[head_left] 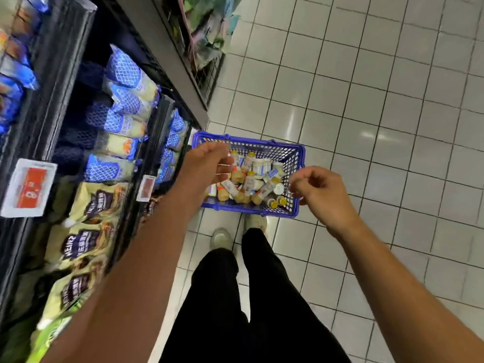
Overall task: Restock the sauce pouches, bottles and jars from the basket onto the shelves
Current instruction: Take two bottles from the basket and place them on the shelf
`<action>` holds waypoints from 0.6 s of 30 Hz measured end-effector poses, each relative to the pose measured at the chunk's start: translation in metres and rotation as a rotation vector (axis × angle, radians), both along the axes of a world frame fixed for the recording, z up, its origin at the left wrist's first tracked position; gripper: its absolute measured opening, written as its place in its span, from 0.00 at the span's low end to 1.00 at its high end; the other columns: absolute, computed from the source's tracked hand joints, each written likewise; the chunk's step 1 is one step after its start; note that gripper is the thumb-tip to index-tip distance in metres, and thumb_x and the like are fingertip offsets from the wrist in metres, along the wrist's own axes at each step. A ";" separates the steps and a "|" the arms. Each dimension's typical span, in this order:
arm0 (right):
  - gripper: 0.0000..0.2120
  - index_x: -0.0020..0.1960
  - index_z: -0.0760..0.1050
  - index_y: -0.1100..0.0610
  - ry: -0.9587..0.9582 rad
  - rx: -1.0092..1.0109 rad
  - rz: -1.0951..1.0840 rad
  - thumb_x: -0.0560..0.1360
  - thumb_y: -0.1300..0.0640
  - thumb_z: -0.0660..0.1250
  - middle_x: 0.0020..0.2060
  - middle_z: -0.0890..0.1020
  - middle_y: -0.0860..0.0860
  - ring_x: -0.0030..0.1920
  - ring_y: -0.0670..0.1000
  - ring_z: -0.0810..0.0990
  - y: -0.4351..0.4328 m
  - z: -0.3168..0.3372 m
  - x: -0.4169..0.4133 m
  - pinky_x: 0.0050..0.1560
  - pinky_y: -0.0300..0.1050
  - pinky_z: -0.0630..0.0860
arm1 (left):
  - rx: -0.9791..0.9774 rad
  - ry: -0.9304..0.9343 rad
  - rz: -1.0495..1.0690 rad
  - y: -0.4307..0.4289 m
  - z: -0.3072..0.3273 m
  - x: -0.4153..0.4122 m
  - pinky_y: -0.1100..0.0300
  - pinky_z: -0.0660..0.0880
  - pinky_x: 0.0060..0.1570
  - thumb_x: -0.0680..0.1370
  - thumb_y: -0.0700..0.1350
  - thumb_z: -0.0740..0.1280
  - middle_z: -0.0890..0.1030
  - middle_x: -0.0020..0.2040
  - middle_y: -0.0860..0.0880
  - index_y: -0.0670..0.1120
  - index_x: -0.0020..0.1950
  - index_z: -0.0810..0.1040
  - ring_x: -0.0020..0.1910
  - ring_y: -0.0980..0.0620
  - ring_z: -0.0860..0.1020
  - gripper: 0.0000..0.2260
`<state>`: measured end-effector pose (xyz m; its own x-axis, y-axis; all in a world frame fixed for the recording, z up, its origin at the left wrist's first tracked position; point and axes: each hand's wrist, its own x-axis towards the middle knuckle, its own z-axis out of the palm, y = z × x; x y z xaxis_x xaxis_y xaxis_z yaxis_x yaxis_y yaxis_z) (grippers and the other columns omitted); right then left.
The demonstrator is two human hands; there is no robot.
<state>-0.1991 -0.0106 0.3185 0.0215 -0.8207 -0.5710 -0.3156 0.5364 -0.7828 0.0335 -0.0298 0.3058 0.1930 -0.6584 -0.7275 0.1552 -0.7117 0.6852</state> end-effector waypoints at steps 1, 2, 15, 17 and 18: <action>0.09 0.42 0.81 0.56 0.009 0.026 0.020 0.78 0.65 0.65 0.37 0.83 0.48 0.35 0.38 0.81 -0.005 -0.016 0.001 0.34 0.30 0.75 | 0.030 0.000 0.008 -0.004 -0.017 0.000 0.61 0.78 0.36 0.80 0.46 0.67 0.84 0.34 0.52 0.50 0.46 0.79 0.32 0.55 0.81 0.04; 0.09 0.42 0.81 0.57 0.014 0.055 0.039 0.77 0.65 0.66 0.36 0.83 0.49 0.35 0.39 0.81 -0.010 -0.033 0.003 0.34 0.31 0.75 | 0.064 -0.002 0.016 -0.008 -0.036 0.000 0.62 0.77 0.34 0.80 0.45 0.66 0.83 0.32 0.53 0.49 0.46 0.79 0.31 0.55 0.80 0.04; 0.04 0.47 0.75 0.62 0.166 0.317 0.170 0.80 0.65 0.63 0.35 0.75 0.59 0.31 0.51 0.72 -0.065 -0.298 0.029 0.29 0.38 0.69 | 0.440 -0.073 -0.064 -0.014 -0.318 0.016 0.65 0.73 0.26 0.80 0.42 0.65 0.78 0.33 0.48 0.46 0.45 0.75 0.25 0.56 0.75 0.04; 0.04 0.50 0.75 0.62 0.158 0.359 0.190 0.81 0.66 0.61 0.35 0.73 0.60 0.30 0.51 0.71 -0.068 -0.342 0.041 0.29 0.40 0.68 | 0.481 -0.097 -0.096 -0.016 -0.361 0.017 0.64 0.73 0.25 0.79 0.41 0.65 0.76 0.32 0.48 0.44 0.44 0.75 0.25 0.54 0.74 0.04; 0.04 0.50 0.76 0.64 0.176 0.375 0.210 0.80 0.65 0.62 0.36 0.75 0.62 0.31 0.52 0.73 -0.068 -0.365 0.046 0.31 0.44 0.71 | 0.495 -0.111 -0.116 -0.017 -0.382 0.017 0.63 0.73 0.27 0.78 0.40 0.64 0.76 0.32 0.47 0.43 0.44 0.75 0.26 0.53 0.73 0.04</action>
<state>-0.1535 -0.0781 -0.0461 0.0416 -0.5447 -0.8376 -0.5582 0.6826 -0.4717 0.0504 -0.0472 -0.0757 0.2330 -0.2622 -0.9365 0.0012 -0.9629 0.2699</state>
